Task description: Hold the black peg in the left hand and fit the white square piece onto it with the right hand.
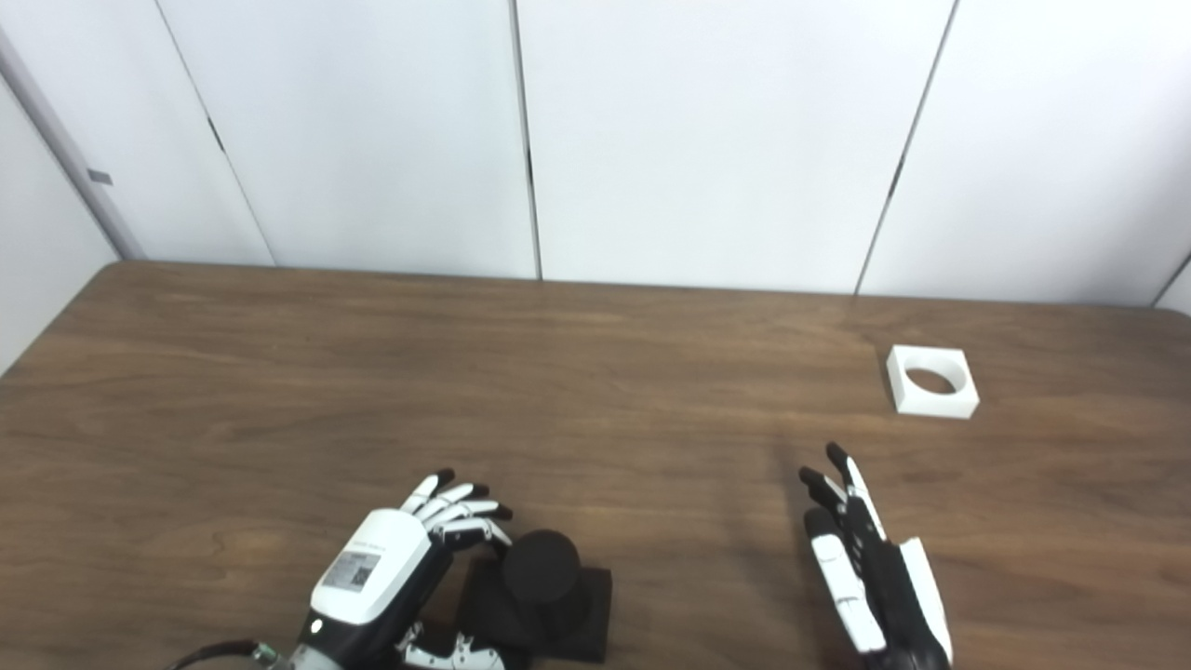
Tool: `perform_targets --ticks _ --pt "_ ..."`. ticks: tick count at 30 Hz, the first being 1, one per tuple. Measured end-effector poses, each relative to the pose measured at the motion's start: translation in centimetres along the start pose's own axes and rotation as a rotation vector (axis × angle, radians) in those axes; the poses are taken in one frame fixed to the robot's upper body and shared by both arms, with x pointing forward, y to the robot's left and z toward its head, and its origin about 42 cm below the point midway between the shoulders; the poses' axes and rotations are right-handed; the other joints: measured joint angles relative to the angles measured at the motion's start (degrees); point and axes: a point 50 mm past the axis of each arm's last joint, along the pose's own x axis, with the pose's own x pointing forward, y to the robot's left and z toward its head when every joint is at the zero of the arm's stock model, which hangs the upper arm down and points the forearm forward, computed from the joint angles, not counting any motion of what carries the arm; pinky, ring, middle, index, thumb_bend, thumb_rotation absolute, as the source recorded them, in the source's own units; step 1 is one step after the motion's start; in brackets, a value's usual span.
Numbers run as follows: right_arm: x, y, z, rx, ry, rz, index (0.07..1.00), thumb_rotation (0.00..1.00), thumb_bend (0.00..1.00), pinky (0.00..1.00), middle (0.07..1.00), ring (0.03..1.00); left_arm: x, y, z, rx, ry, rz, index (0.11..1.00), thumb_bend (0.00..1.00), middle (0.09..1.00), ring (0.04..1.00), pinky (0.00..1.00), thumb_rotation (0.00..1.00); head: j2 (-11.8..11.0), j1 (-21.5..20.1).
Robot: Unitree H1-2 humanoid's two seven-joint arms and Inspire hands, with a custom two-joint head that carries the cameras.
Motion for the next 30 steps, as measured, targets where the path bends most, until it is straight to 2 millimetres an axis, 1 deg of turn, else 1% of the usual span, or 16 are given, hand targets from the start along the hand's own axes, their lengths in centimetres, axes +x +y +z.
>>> perform_targets --ticks 3,4,6,8,13,15,22,30 --pt "0.0 0.1 0.3 0.003 -0.005 0.000 0.967 1.00 0.51 0.97 0.883 0.908 0.0 0.1 0.3 0.032 -0.009 -0.004 0.484 0.52 0.808 0.927 1.00 0.06 0.53 -0.35" --pt "0.0 0.1 0.4 0.004 -0.005 0.000 0.968 1.00 0.52 0.96 0.886 0.910 0.0 0.2 0.4 0.039 -0.011 -0.006 0.484 0.52 0.809 0.930 1.00 0.06 0.97 -0.61" --pt "0.0 0.1 0.6 0.007 -0.005 0.000 0.968 1.00 0.53 0.94 0.887 0.907 -0.1 0.2 0.6 0.049 -0.013 -0.016 0.484 0.52 0.808 0.929 1.00 0.05 0.97 -0.62" --pt "0.0 0.1 0.6 0.007 0.008 0.002 0.968 1.00 0.52 0.94 0.886 0.906 -0.2 0.3 0.7 0.067 -0.010 -0.033 0.484 0.52 0.806 0.925 1.00 0.05 1.49 -1.05" --pt "0.0 0.2 0.8 0.006 0.015 0.003 0.969 1.00 0.53 0.96 0.887 0.909 0.1 1.0 1.2 0.102 0.013 -0.084 0.485 0.52 0.803 0.924 1.00 0.05 2.29 -1.58" --pt "0.0 0.3 0.8 0.006 0.017 0.001 0.968 1.00 0.53 0.96 0.887 0.909 0.2 1.2 1.3 0.109 0.019 -0.097 0.485 0.52 0.799 0.918 1.00 0.05 2.55 -1.67" --pt "0.0 0.4 0.8 0.006 0.021 -0.001 0.965 1.00 0.51 0.92 0.890 0.903 0.4 1.3 1.7 0.120 0.053 -0.116 0.485 0.52 0.800 0.910 1.00 0.06 2.99 -2.29" --pt "0.1 0.6 0.8 -0.005 0.028 0.007 0.974 1.00 0.51 0.91 0.899 0.910 0.5 1.3 2.4 0.072 0.119 -0.159 0.486 0.52 0.801 0.903 1.00 0.06 3.87 -3.60"
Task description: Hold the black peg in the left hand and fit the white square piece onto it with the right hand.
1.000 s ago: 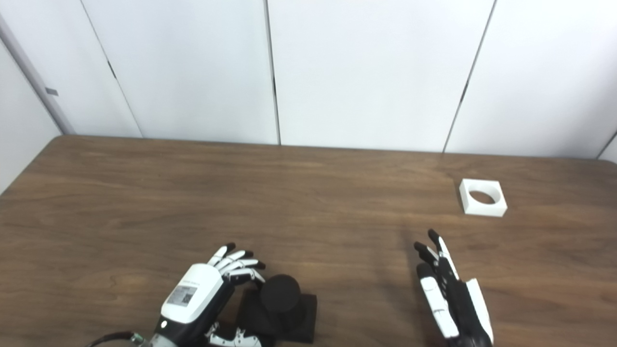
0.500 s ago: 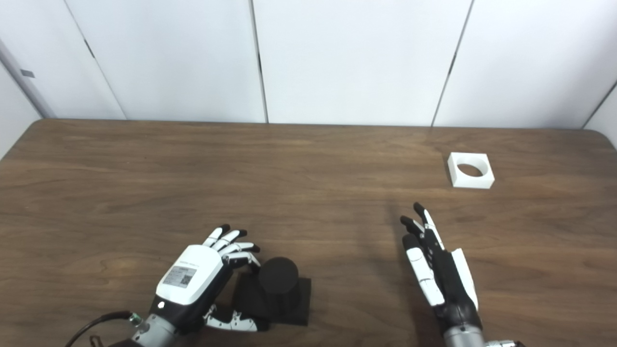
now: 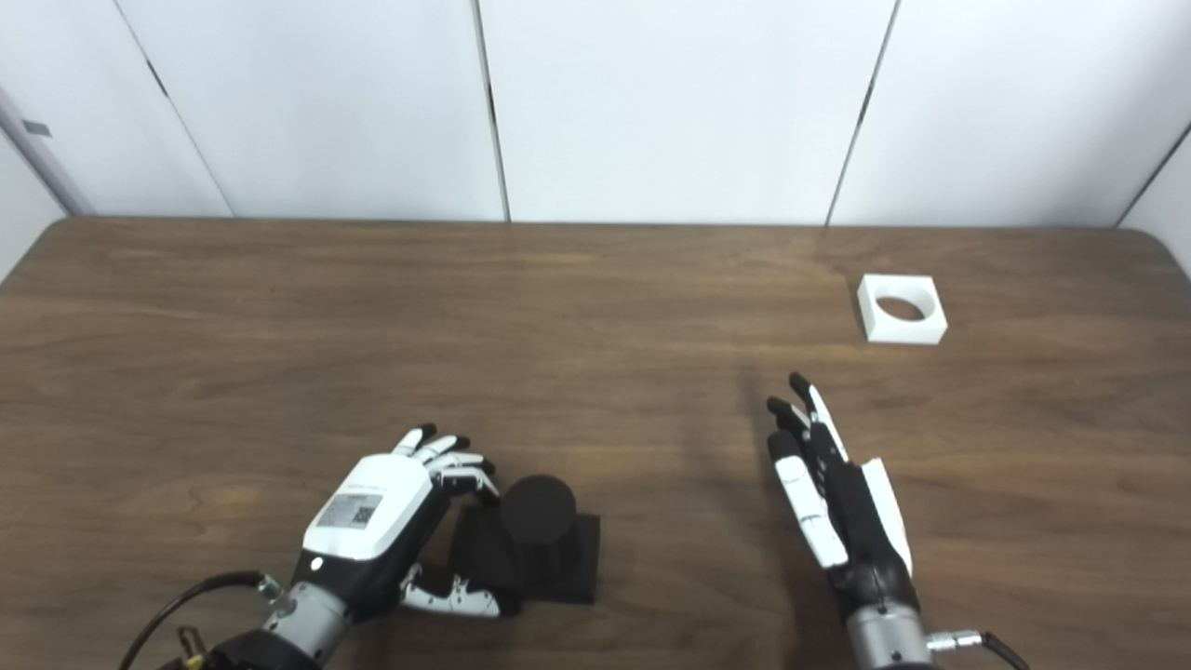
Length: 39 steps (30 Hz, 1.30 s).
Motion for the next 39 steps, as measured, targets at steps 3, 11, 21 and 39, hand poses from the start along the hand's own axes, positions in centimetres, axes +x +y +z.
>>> perform_targets --ticks 3,11,21,39 --pt "0.0 0.1 0.4 -0.002 -0.008 0.005 0.971 1.00 0.49 0.93 0.891 0.911 -0.3 0.0 0.0 -0.010 0.011 -0.010 0.486 0.52 0.804 0.905 0.99 0.06 0.79 -0.62" --pt "0.0 0.1 0.6 -0.005 0.001 0.006 0.979 1.00 0.53 0.93 0.902 0.919 -0.4 0.0 0.2 -0.042 0.022 -0.028 0.486 0.52 0.797 0.893 0.96 0.06 1.23 -0.44" --pt "0.0 0.5 0.6 -0.003 0.006 0.021 0.975 1.00 0.54 0.92 0.896 0.907 -0.2 -0.3 0.9 -0.052 0.003 -0.026 0.486 0.52 0.791 0.890 0.97 0.05 1.50 -0.88" --pt "0.0 0.6 0.8 0.021 0.010 0.030 0.980 1.00 0.52 0.93 0.904 0.920 0.2 -1.0 1.0 -0.052 -0.013 -0.001 0.486 0.52 0.789 0.881 0.96 0.05 1.50 -0.27"
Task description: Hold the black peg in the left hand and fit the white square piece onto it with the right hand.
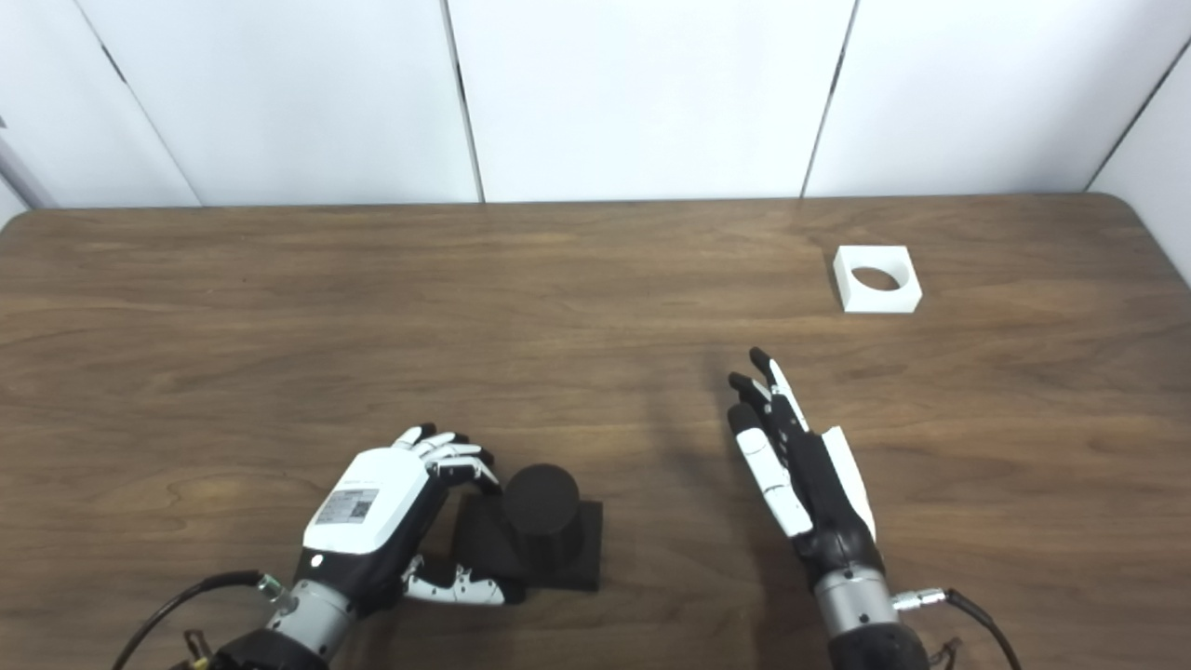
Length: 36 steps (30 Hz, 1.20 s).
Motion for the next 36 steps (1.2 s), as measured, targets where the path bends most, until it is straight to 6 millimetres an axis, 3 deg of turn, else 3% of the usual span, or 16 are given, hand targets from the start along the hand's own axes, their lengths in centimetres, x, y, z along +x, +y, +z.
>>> perform_targets --ticks 2,5,11,13,16,19,23,30,36 --pt "-0.1 -0.1 0.2 0.001 0.004 -0.001 0.985 1.00 0.51 0.94 0.919 0.930 0.0 0.0 0.0 0.000 -0.001 0.000 0.486 0.52 0.789 0.881 0.96 0.05 0.18 -0.26" --pt "-0.3 -0.4 1.4 -0.042 0.013 -0.010 0.963 0.86 0.48 0.87 0.911 0.900 -0.1 0.1 -0.2 -0.005 -0.004 -0.004 0.486 0.52 0.790 0.882 0.96 0.05 0.26 -1.57" --pt "0.1 -2.5 3.5 -0.175 0.018 -0.012 0.933 0.67 0.50 0.84 0.909 0.886 -0.5 0.5 -0.9 -0.004 -0.015 -0.021 0.486 0.52 0.788 0.876 0.94 0.05 -0.88 -7.37" --pt "1.0 -4.2 4.3 -0.285 -0.019 -0.011 0.911 0.43 0.56 0.79 0.900 0.877 -0.6 0.6 -0.9 -0.007 -0.017 -0.025 0.486 0.52 0.786 0.874 0.93 0.05 -1.05 -8.26" --pt "2.5 -7.3 5.6 -0.472 -0.049 -0.016 0.897 0.25 0.68 0.87 0.911 0.935 -0.8 0.8 -0.9 -0.005 -0.024 -0.031 0.486 0.52 0.783 0.869 0.92 0.05 -1.49 -9.75" --pt "3.9 -10.0 7.1 -0.600 -0.072 -0.046 0.905 0.18 0.75 0.91 0.929 0.979 -1.0 0.9 -0.9 0.000 -0.028 -0.032 0.486 0.52 0.782 0.865 0.92 0.05 -1.93 -10.89" --pt "5.4 -11.5 8.4 -0.740 -0.073 -0.025 0.893 0.17 0.86 0.94 0.954 0.999 -1.0 1.0 -1.0 0.003 -0.029 -0.033 0.486 0.52 0.780 0.862 0.92 0.05 -2.55 -12.65" --pt "10.1 -16.1 10.3 -0.998 -0.027 -0.059 0.881 0.16 0.91 1.00 0.999 1.000 -1.4 1.0 -1.3 0.010 -0.030 -0.032 0.486 0.52 0.774 0.857 0.91 0.05 -3.69 -13.89" --pt "13.2 -16.8 10.5 -1.086 0.014 -0.035 0.878 0.19 0.94 1.00 1.000 1.000 -1.7 0.8 -1.3 0.010 -0.034 -0.027 0.486 0.52 0.774 0.853 0.91 0.05 -3.95 -13.36"
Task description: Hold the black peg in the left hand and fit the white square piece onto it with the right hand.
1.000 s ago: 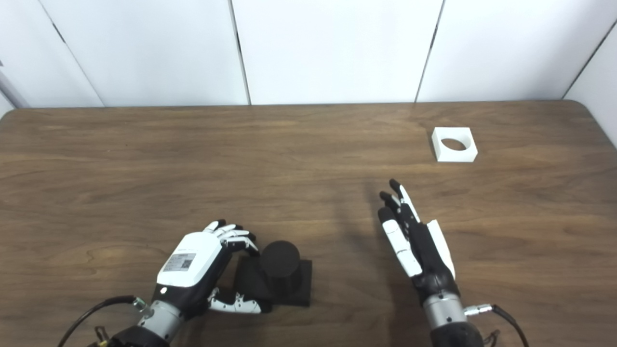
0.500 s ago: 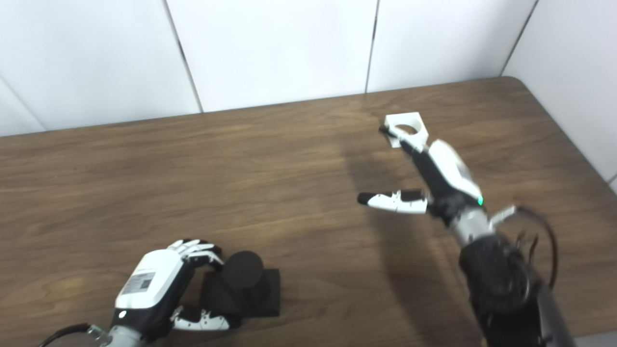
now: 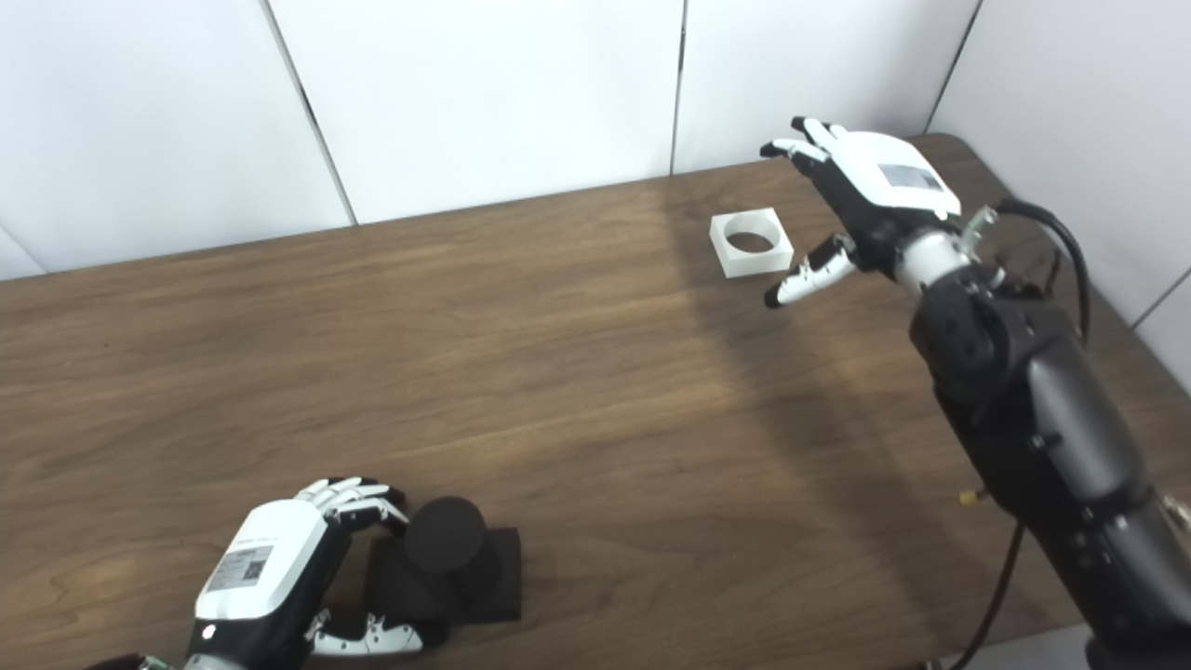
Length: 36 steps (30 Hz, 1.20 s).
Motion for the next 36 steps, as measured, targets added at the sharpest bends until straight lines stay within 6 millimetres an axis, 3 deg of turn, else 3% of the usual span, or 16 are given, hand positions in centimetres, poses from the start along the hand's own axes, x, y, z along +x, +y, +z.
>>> perform_targets --ticks 10,20,30,36 --pt "5.5 0.6 -0.8 -0.134 0.056 0.050 0.873 0.20 0.97 1.00 0.997 1.000 -0.3 -0.2 0.0 -0.004 0.002 0.006 0.486 0.52 0.774 0.859 0.90 0.05 -0.09 0.62" --pt "9.3 1.5 -0.6 -0.250 0.053 0.130 0.848 0.22 0.98 0.97 0.976 1.000 -0.2 -0.2 0.1 -0.007 0.001 0.009 0.486 0.52 0.775 0.862 0.91 0.05 -0.18 0.35" --pt "11.4 3.2 -1.0 -0.374 0.058 0.231 0.834 0.21 0.97 0.99 0.962 1.000 -0.2 -0.2 0.2 -0.008 0.001 0.009 0.486 0.52 0.774 0.861 0.91 0.05 0.09 0.79" --pt "11.9 3.9 -1.8 -0.398 0.090 0.265 0.858 0.21 0.96 0.95 0.945 0.989 -0.2 -0.1 0.2 -0.007 0.002 0.003 0.486 0.52 0.774 0.860 0.91 0.05 0.17 0.62"
